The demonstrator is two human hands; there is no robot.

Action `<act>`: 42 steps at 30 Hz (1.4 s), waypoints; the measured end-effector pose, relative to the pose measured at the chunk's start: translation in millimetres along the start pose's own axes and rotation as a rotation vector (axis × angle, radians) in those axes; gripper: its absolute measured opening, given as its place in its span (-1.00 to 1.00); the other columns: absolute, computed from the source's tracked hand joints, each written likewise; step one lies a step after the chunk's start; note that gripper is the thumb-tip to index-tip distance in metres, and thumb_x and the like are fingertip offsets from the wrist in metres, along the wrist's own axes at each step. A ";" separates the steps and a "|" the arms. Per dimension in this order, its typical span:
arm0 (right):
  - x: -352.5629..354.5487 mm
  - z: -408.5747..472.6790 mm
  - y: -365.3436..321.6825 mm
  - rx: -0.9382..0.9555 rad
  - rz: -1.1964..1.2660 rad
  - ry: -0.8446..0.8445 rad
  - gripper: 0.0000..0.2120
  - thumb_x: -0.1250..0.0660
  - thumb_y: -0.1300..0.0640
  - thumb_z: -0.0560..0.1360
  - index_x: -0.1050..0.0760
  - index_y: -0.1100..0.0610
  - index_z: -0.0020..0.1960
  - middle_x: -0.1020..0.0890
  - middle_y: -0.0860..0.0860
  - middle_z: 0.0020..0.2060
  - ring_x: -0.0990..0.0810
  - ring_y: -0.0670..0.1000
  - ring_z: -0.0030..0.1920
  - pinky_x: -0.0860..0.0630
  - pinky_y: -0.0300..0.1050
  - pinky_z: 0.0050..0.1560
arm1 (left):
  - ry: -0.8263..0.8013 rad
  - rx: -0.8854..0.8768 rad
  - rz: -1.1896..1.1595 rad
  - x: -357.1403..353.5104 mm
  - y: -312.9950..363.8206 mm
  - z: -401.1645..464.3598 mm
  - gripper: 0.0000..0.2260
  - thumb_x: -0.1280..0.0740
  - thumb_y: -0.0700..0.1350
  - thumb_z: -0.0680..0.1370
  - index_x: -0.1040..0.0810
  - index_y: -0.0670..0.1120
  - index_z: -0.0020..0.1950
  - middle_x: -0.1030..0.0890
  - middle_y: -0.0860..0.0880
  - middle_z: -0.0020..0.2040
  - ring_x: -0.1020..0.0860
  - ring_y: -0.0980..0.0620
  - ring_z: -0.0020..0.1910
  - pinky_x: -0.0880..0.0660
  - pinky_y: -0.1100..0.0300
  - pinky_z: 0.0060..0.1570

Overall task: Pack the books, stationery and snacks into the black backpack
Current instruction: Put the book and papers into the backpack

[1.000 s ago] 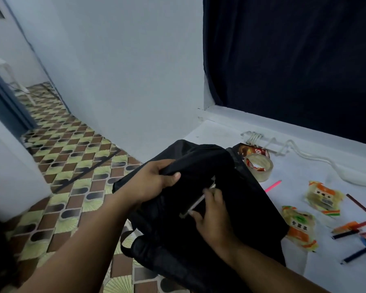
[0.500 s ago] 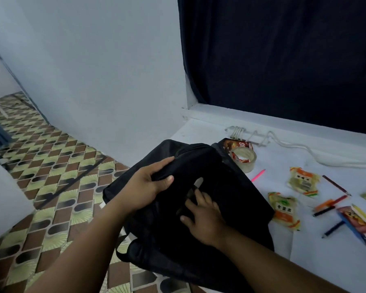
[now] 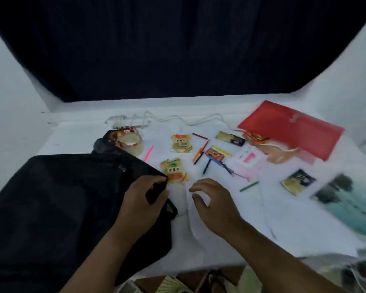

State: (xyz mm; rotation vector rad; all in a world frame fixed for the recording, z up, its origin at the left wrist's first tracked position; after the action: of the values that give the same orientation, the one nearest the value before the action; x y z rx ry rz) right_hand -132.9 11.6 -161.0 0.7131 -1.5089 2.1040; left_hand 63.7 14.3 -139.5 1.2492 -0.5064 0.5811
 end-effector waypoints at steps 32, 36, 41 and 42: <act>322.5 -116.1 376.6 -0.649 -0.600 -0.032 -0.06 -0.05 -0.53 0.43 0.03 0.03 0.59 -0.01 0.13 0.60 0.05 0.20 0.59 0.02 0.17 0.54 | -0.057 -0.078 0.254 -308.8 131.0 -29.7 -0.76 -0.25 0.19 0.45 -0.63 0.22 0.03 -0.54 0.22 0.18 -0.46 0.08 0.26 -0.33 0.00 0.07; 327.8 -114.1 370.4 -0.584 -0.622 0.047 -0.01 -0.02 -0.59 0.32 -0.09 0.02 0.53 -0.19 0.14 0.52 -0.15 0.20 0.50 -0.10 0.16 0.48 | -0.062 -0.092 0.279 -311.7 133.4 -28.5 -0.75 -0.25 0.18 0.45 -0.63 0.19 0.04 -0.54 0.21 0.18 -0.45 0.09 0.25 -0.35 -0.01 0.07; 356.7 -107.6 376.1 -0.807 -0.558 -0.015 0.29 -0.38 -0.64 -0.01 -0.15 0.10 0.48 -0.36 0.17 0.33 -0.33 0.22 0.37 -0.28 0.11 0.34 | -0.055 -0.081 0.270 -312.2 135.1 -28.1 -0.75 -0.25 0.19 0.45 -0.63 0.19 0.03 -0.54 0.21 0.18 -0.44 0.11 0.25 -0.32 0.00 0.06; 358.8 -109.0 378.1 -0.859 -0.575 -0.065 0.28 -0.39 -0.64 -0.05 -0.21 0.10 0.44 -0.36 0.17 0.31 -0.33 0.22 0.36 -0.29 0.10 0.32 | -0.051 -0.079 0.262 -311.5 135.8 -28.5 -0.75 -0.25 0.19 0.45 -0.63 0.19 0.03 -0.54 0.22 0.17 -0.43 0.12 0.25 -0.30 0.01 0.06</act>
State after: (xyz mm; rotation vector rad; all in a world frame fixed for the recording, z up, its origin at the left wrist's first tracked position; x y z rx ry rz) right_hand -660.6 24.6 -231.3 0.7414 -1.7564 0.8926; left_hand -258.9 29.7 -249.2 1.1332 -0.7358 0.7431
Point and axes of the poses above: each hand's wrist, its own z-axis towards the middle knuckle, its own x-axis out of the back of the hand, y = z × x, the point moved 10 cm from there along z, towards the middle knuckle
